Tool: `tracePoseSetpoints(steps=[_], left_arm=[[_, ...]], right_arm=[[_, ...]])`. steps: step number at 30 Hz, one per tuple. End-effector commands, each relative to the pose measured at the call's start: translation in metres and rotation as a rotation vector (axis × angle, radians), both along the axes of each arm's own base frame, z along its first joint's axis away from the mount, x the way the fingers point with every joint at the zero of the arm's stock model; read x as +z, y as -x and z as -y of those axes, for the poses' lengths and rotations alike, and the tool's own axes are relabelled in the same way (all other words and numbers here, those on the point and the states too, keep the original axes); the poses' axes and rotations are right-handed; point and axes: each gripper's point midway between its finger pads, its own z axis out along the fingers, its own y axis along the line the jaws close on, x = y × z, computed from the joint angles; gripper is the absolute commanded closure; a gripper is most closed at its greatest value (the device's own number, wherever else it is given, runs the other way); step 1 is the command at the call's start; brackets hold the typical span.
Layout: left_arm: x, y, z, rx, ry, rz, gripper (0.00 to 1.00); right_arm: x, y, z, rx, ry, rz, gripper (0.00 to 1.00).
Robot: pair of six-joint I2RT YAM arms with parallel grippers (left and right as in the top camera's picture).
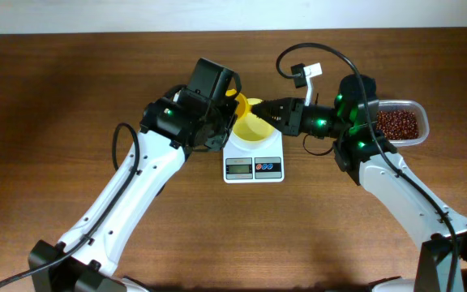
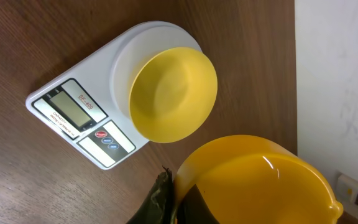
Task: Scoop item into bowl and weigh 50g on scale
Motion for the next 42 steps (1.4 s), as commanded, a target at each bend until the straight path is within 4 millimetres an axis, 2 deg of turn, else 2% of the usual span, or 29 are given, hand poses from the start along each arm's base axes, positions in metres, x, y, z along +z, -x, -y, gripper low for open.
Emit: tracePoseSetpoints(steps=[1,2,3,4,5,6,11,13,21,25,29,31,34,36,39,42], left_arm=[[-0.001,0.0,0.0,0.01,-0.004,-0.005,0.93],[-0.001,0.0,0.0,0.01,-0.004,-0.005,0.82],[-0.001,0.0,0.0,0.01,-0.004,-0.005,0.54],[-0.001,0.0,0.0,0.01,-0.004,-0.005,0.41],[-0.001,0.0,0.0,0.01,-0.004,-0.005,0.18],[-0.001,0.0,0.0,0.01,-0.004,-0.005,0.01],[0.0,-0.001,0.0,0.01,-0.002,-0.002,0.01],[0.003,-0.003,0.002,0.007,0.01,0.013,0.01],[0.042,0.007,-0.005,0.006,0.049,0.105,0.01],[0.061,0.012,-0.024,0.058,0.006,0.168,0.01],[0.059,0.015,-0.033,0.079,-0.032,0.163,0.01],[0.057,0.013,-0.05,0.133,-0.11,0.176,0.01],[0.057,0.013,-0.058,0.159,-0.151,0.181,0.01],[0.057,0.013,-0.058,0.159,-0.151,0.181,0.01],[0.057,0.013,-0.058,0.159,-0.15,0.181,0.01],[0.057,0.013,-0.058,0.16,-0.15,0.182,0.01]], right_arm=[[0.009,0.005,-0.005,0.039,-0.01,0.04,0.96],[0.009,0.005,-0.005,0.039,-0.01,0.04,0.96],[0.009,0.005,-0.005,0.039,-0.01,0.04,0.96],[0.009,0.005,-0.005,0.039,-0.01,0.04,0.96],[0.009,0.005,-0.005,0.039,-0.01,0.04,0.96],[0.009,0.005,-0.005,0.039,-0.01,0.04,0.96],[0.008,0.005,-0.005,0.038,-0.009,0.037,0.96],[0.0,0.001,-0.003,0.002,0.011,-0.002,0.96],[-0.008,-0.019,0.006,-0.123,0.049,-0.014,0.96],[-0.012,-0.026,0.012,-0.187,0.073,-0.031,0.96],[-0.021,-0.029,0.025,-0.28,0.149,-0.055,0.96],[-0.02,-0.028,0.036,-0.34,0.209,-0.049,0.96],[-0.008,-0.024,0.058,-0.445,0.312,-0.034,0.96],[0.0,-0.02,0.079,-0.541,0.403,-0.035,0.96],[0.012,-0.004,0.124,-0.735,0.551,-0.067,0.96],[0.035,0.02,0.162,-0.886,0.64,-0.064,0.96]])
